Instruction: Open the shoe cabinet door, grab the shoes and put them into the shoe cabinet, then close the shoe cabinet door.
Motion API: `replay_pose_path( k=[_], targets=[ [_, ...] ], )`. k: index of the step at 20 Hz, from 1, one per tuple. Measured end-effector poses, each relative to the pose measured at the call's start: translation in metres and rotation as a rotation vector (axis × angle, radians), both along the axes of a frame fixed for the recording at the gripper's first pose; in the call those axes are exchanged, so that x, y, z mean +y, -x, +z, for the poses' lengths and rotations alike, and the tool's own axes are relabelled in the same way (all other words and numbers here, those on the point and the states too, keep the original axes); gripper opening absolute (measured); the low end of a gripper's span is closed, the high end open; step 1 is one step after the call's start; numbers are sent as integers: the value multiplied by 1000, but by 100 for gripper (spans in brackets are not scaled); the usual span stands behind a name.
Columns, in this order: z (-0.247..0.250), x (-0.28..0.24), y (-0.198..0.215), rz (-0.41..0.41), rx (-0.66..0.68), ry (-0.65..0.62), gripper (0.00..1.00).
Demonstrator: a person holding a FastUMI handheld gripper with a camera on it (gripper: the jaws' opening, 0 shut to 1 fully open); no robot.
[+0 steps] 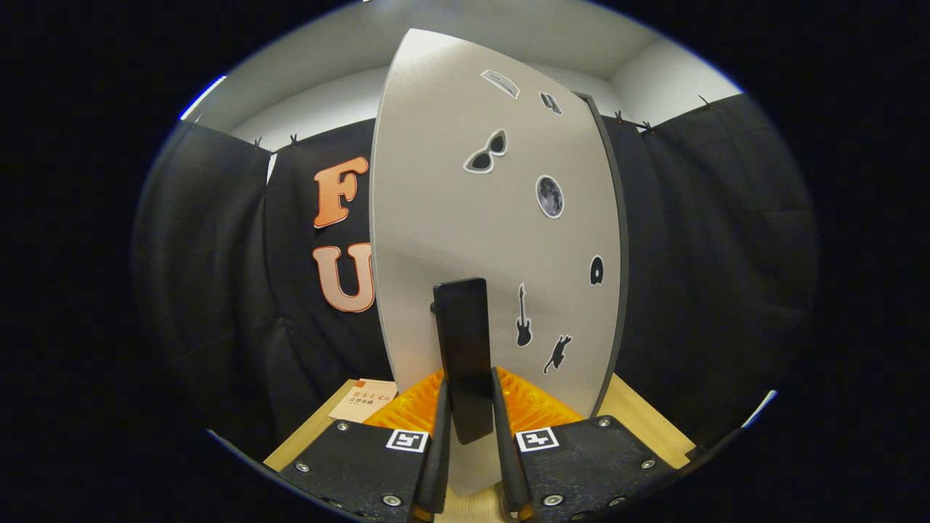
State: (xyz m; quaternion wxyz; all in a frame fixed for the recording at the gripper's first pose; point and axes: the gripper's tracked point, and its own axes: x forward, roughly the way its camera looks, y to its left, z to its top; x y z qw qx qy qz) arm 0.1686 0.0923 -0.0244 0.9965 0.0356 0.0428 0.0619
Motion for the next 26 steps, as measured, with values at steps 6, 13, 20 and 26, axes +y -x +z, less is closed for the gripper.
replay_pose_path(
  k=[6,13,20,26],
  targets=[
    [-1,-18,11,-6,-3,-22,30],
    [-4,-36,13,-54,-10,-17,30],
    [-7,-58,20,-103,-1,-47,30],
    [-10,-75,21,-122,11,-36,30]
  ],
)
